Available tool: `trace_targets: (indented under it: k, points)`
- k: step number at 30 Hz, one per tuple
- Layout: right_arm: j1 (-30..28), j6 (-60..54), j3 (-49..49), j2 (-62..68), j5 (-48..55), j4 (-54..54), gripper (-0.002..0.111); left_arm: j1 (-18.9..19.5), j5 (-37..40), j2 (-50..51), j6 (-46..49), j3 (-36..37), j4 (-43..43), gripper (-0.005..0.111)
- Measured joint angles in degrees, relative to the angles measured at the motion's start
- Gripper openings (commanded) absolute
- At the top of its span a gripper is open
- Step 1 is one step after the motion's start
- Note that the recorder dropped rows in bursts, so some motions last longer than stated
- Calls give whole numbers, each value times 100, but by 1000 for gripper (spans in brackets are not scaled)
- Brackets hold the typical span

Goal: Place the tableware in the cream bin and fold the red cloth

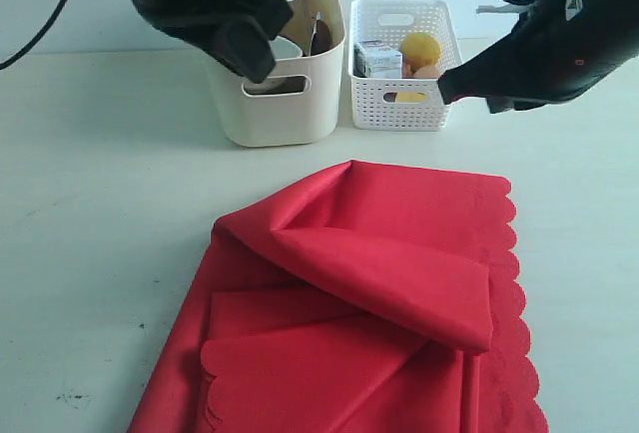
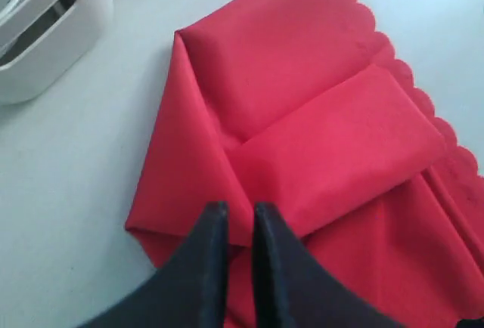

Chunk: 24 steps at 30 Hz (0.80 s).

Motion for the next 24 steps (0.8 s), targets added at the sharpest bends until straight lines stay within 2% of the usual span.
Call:
trace_targets:
  k: [1,3,4,5,8,10,15,17,24]
  points:
    - [0,-860,0,0,14,991,1,93,0,-76,0,144,101,2]
    - [55,-1863,0,0,92,2391,13,186,0,-181,0,350,281,2]
    - [160,-2065,0,0,92,2690,25,197,0,-220,-26,422,363,2]
    - [378,-2218,0,0,21,2896,32,206,0,-306,-91,541,552,2]
    - [890,-2327,0,119,-109,3026,47,220,0,-452,-390,690,1017,2]
    - [1234,-2339,0,307,-207,3065,53,220,-24,-582,-660,799,1436,2]
    - [1789,-2364,-98,926,-302,3074,73,324,-118,-952,-1165,1179,2184,2]
    - [1884,-2364,-222,1186,-346,3089,78,431,-162,-1122,-1223,1383,2250,2]
    - [1978,-2364,-722,1596,-125,3101,78,806,-466,-1769,-1269,2223,2301,2]
